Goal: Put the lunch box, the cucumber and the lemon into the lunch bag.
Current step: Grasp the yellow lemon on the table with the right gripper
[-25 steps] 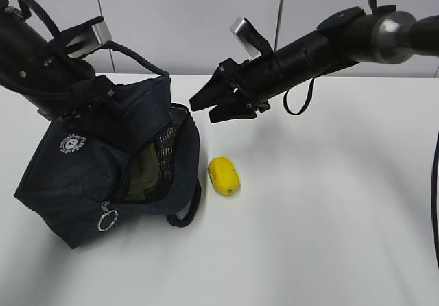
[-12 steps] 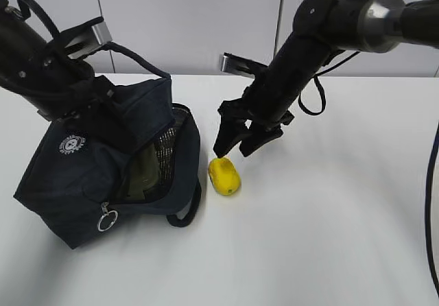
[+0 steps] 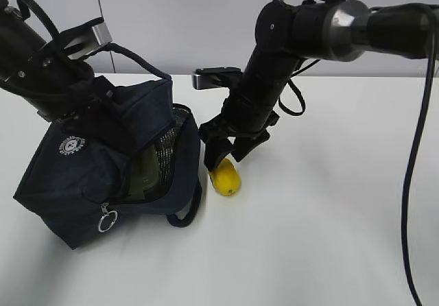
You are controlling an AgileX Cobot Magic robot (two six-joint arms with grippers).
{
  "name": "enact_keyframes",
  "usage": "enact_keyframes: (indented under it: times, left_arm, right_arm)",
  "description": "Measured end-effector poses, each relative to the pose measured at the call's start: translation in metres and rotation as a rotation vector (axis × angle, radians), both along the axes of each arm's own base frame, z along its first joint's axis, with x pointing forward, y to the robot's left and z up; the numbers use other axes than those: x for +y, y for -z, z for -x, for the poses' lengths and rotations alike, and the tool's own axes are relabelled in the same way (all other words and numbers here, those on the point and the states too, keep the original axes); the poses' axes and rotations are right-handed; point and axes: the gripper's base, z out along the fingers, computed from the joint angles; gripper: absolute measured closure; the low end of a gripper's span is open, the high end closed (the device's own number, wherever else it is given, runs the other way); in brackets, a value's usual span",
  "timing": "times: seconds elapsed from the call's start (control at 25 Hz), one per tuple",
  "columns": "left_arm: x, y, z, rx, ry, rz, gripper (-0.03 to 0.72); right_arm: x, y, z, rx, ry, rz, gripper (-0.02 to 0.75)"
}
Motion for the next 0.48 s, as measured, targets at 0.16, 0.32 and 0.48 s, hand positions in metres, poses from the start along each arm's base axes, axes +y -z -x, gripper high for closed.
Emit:
enact_keyframes:
  times: [0.16, 0.32, 0.48]
  left_arm:
    - [0.000, 0.000, 0.000, 0.001, 0.001, 0.000, 0.697]
    - [0.000, 0.000, 0.000, 0.001, 0.001, 0.000, 0.697]
    - [0.000, 0.000, 0.000, 0.001, 0.001, 0.000, 0.697]
  right_arm:
    - [0.000, 0.010, -0.002, 0.009, 0.015, 0.021, 0.243]
    - [0.000, 0.016, -0.004, 0.001, 0.028, 0.026, 0.243]
    - [0.000, 0.029, -0.005, 0.027, 0.036, 0.038, 0.244]
